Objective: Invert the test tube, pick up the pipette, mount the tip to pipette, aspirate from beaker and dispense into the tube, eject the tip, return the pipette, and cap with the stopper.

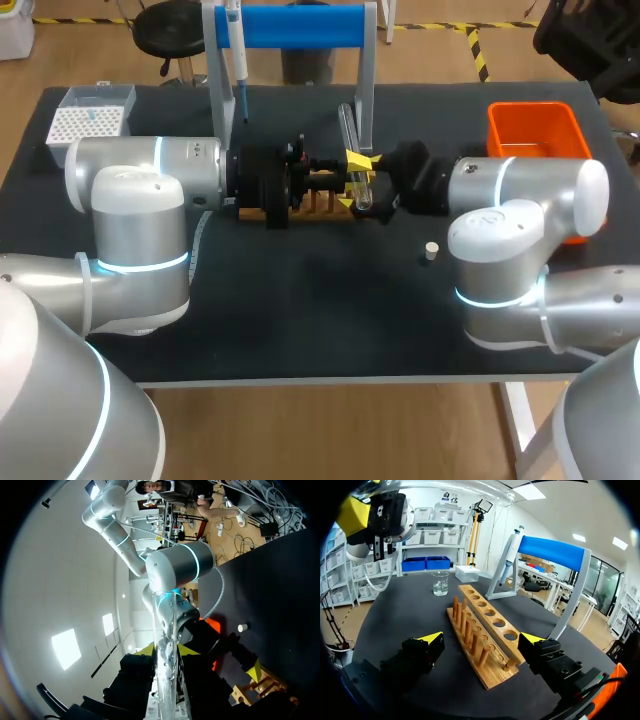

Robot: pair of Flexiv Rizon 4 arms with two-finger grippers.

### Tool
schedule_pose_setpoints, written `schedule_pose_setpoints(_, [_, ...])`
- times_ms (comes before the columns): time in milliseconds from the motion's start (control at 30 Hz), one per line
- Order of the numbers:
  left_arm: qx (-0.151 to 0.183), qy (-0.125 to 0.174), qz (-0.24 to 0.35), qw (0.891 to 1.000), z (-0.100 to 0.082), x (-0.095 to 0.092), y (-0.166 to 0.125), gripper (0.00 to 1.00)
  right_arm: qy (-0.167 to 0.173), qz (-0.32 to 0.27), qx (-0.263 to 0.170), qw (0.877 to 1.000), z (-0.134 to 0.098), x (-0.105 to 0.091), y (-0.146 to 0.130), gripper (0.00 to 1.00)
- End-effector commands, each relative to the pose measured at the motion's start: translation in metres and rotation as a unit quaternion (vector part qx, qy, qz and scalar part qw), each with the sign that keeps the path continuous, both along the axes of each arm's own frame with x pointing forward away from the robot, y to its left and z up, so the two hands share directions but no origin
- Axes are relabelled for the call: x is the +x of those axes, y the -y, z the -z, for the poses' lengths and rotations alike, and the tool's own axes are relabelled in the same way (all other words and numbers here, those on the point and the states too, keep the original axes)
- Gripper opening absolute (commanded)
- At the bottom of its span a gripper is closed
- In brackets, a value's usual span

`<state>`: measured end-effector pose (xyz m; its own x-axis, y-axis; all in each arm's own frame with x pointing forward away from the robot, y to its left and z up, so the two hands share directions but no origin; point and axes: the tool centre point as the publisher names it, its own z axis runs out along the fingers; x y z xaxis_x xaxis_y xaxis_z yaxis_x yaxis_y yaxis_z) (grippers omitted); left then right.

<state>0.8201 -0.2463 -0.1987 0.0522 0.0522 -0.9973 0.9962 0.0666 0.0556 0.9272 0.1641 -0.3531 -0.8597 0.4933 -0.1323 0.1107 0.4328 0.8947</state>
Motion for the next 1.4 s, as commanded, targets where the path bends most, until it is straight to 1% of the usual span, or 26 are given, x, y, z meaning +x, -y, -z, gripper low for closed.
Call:
schedule_pose_setpoints(33, [0.000, 0.001, -0.003, 1.000, 0.000, -0.001, 0.001, 0.00, 0.002, 0.000, 0.003, 1.000, 0.002, -0.001, 0.001, 1.00])
schedule_pose_setpoints(433, [0.000, 0.001, -0.003, 1.000, 0.000, -0.001, 0.001, 0.00, 0.002, 0.000, 0.003, 1.000, 0.002, -0.001, 0.001, 1.00])
schedule_pose_setpoints(467, [-0.004, -0.029, 0.009, 1.000, 0.000, 0.004, -0.001, 0.00, 0.002, 0.000, 0.003, 1.000, 0.002, -0.001, 0.001, 1.00])
schedule_pose_setpoints(500, [0.000, -0.070, 0.005, 0.998, -0.001, 0.010, -0.003, 0.00, 0.002, 0.000, 0.003, 1.000, 0.002, -0.001, 0.001, 1.00])
schedule_pose_setpoints(567, [-0.013, -0.138, 0.016, 0.990, -0.006, 0.018, -0.007, 0.00, 0.002, 0.000, 0.003, 1.000, 0.002, -0.001, 0.001, 1.00])
schedule_pose_setpoints(600, [-0.012, -0.170, 0.018, 0.985, -0.010, 0.022, -0.008, 0.00, 0.002, 0.000, 0.003, 1.000, 0.002, -0.001, 0.001, 1.00])
schedule_pose_setpoints(633, [-0.010, -0.194, 0.022, 0.981, -0.015, 0.024, -0.008, 0.00, 0.002, 0.000, 0.003, 1.000, 0.002, -0.001, 0.001, 1.00])
schedule_pose_setpoints(667, [-0.009, -0.222, 0.025, 0.975, -0.020, 0.025, -0.008, 0.00, 0.002, 0.000, 0.003, 1.000, 0.002, -0.001, 0.001, 1.00])
schedule_pose_setpoints(700, [-0.014, -0.252, 0.026, 0.967, -0.026, 0.027, -0.009, 0.00, 0.002, 0.000, 0.003, 1.000, 0.002, -0.001, 0.001, 1.00])
schedule_pose_setpoints(733, [-0.012, -0.283, 0.027, 0.959, -0.031, 0.029, -0.009, 0.00, 0.002, 0.000, 0.003, 1.000, 0.002, -0.001, 0.001, 1.00])
schedule_pose_setpoints(800, [-0.028, -0.349, 0.021, 0.936, -0.040, 0.034, -0.011, 0.00, 0.002, 0.000, 0.003, 1.000, 0.002, -0.001, 0.001, 1.00])
schedule_pose_setpoints(833, [-0.036, -0.384, 0.023, 0.922, -0.044, 0.037, -0.011, 0.00, 0.002, 0.000, 0.003, 1.000, 0.002, -0.001, 0.001, 1.00])
schedule_pose_setpoints(867, [-0.053, -0.418, 0.020, 0.907, -0.047, 0.039, -0.012, 0.00, 0.002, 0.000, 0.003, 1.000, 0.002, -0.001, 0.001, 1.00])
schedule_pose_setpoints(900, [-0.054, -0.454, 0.015, 0.889, -0.049, 0.041, -0.012, 0.00, 0.002, 0.000, 0.003, 1.000, 0.002, -0.001, 0.001, 1.00])
schedule_pose_setpoints(933, [-0.065, -0.487, 0.019, 0.871, -0.051, 0.042, -0.011, 0.00, 0.002, 0.000, 0.003, 1.000, 0.002, -0.001, 0.001, 1.00])
schedule_pose_setpoints(967, [-0.075, -0.514, 0.013, 0.854, -0.052, 0.042, -0.011, 0.00, 0.002, 0.000, 0.003, 1.000, 0.002, -0.001, 0.001, 1.00])
schedule_pose_setpoints(1000, [-0.081, -0.543, 0.015, 0.836, -0.053, 0.043, -0.010, 0.00, 0.002, 0.000, 0.003, 1.000, 0.002, -0.001, 0.001, 1.00])
schedule_pose_setpoints(1033, [-0.085, -0.568, 0.003, 0.818, -0.054, 0.042, -0.008, 0.00, 0.002, 0.000, 0.003, 1.000, 0.002, -0.001, 0.001, 1.00])
schedule_pose_setpoints(1067, [-0.085, -0.588, -0.019, 0.804, -0.055, 0.043, -0.008, 0.00, 0.002, 0.000, 0.003, 1.000, 0.002, -0.001, 0.001, 1.00])
schedule_pose_setpoints(1100, [-0.070, -0.581, -0.020, 0.811, -0.057, 0.042, -0.005, 0.00, 0.002, 0.000, 0.003, 1.000, 0.002, -0.001, 0.001, 1.00])
schedule_pose_setpoints(1400, [-0.070, -0.581, -0.020, 0.811, -0.057, 0.042, -0.005, 0.00, 0.002, 0.000, 0.003, 1.000, 0.002, -0.001, 0.001, 1.00])
